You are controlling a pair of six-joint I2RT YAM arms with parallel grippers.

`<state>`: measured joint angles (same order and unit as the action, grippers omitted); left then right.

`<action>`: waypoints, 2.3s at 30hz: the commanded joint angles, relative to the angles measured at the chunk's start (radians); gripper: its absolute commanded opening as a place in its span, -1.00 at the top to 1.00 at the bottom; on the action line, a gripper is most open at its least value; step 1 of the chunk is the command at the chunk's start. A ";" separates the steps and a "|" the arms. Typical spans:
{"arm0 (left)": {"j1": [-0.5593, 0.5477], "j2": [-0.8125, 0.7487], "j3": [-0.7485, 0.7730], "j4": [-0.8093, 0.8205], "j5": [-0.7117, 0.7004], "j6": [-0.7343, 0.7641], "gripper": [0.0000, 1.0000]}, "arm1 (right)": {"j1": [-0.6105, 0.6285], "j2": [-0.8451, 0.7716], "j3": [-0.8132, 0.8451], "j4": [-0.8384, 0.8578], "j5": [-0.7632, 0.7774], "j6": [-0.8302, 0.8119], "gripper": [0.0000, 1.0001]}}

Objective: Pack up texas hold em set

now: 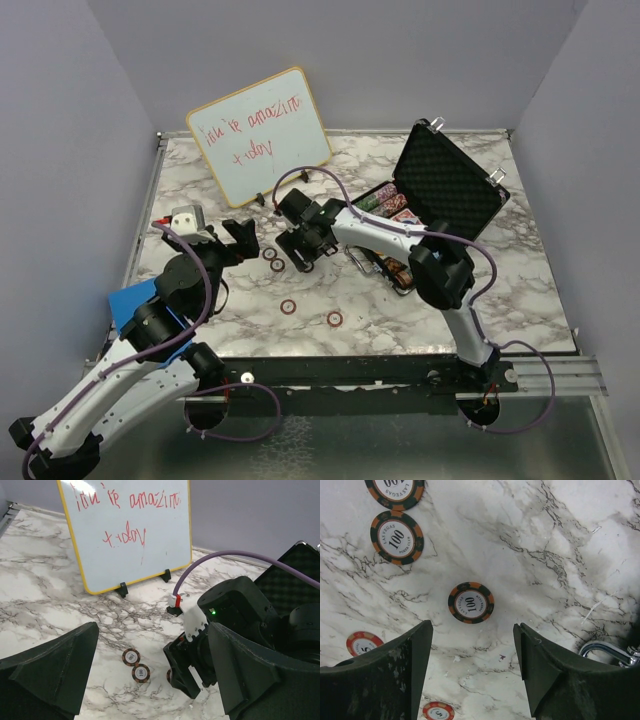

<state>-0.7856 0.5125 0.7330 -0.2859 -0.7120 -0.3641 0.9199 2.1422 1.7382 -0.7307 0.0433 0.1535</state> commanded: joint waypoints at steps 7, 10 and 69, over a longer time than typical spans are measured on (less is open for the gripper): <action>-0.002 -0.029 -0.017 -0.021 -0.033 0.009 -0.98 | 0.000 0.141 0.130 -0.114 0.008 -0.037 -0.45; -0.003 -0.043 -0.031 -0.021 -0.036 0.003 -0.98 | 0.000 0.167 0.146 -0.124 0.006 -0.040 -0.43; -0.003 -0.105 -0.076 -0.026 -0.084 -0.027 -0.98 | 0.079 0.400 0.549 0.095 0.144 0.003 -0.25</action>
<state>-0.7856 0.4168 0.6704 -0.2939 -0.7624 -0.3851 0.9985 2.4557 2.2009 -0.6579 0.1120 0.1589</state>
